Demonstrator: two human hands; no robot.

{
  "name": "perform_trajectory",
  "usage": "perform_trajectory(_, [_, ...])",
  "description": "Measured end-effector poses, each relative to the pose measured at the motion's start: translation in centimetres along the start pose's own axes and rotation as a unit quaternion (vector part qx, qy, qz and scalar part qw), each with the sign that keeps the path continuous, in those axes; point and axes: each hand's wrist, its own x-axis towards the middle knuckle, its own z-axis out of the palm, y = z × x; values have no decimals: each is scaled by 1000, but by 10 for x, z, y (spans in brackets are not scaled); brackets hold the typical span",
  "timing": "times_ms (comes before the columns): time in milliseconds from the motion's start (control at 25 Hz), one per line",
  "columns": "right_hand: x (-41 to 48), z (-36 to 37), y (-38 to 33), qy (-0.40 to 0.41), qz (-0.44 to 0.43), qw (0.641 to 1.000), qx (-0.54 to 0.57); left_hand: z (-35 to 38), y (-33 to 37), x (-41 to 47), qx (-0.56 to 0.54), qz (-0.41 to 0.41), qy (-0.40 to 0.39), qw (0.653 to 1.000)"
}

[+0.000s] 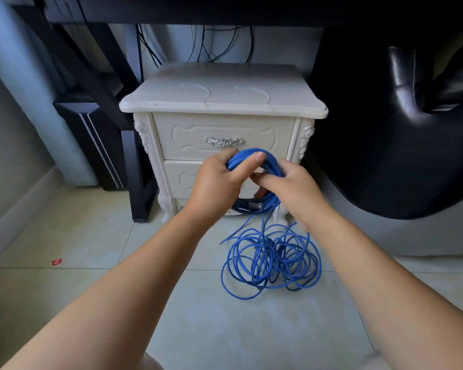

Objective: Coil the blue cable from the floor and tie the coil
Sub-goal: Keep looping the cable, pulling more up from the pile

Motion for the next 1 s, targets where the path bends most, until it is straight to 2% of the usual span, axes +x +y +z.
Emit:
perform_trajectory(80, [-2,-5,3,-55,44,994,89,1,5,0,-70,-23,41,996])
perform_trajectory(160, [-5,-1,4,-65,71,979,180,4,6,-1,-124,-51,68,989])
perform_trajectory(280, [-5,9,4,7,81,956,281,12,3,-4,-168,-97,40,980])
perform_trajectory(360, [-4,9,4,45,78,951,296,12,-5,-3,-150,-109,0,983])
perform_trajectory(560, [0,2,4,54,49,989,129,-1,-11,-4,-131,-122,-63,982])
perform_trajectory(680, [-1,2,1,19,9,998,-63,-9,-7,-2,-15,-72,-105,992])
perform_trajectory(800, [-3,4,-5,-20,-26,973,-227,-7,-5,-5,139,-30,-135,981])
perform_trajectory(880, [-2,4,-6,-13,-49,965,-256,-3,-4,-7,184,-3,-129,974])
perform_trajectory(1000, [-2,0,-7,-16,-60,979,-196,-3,-5,-3,162,5,-89,983])
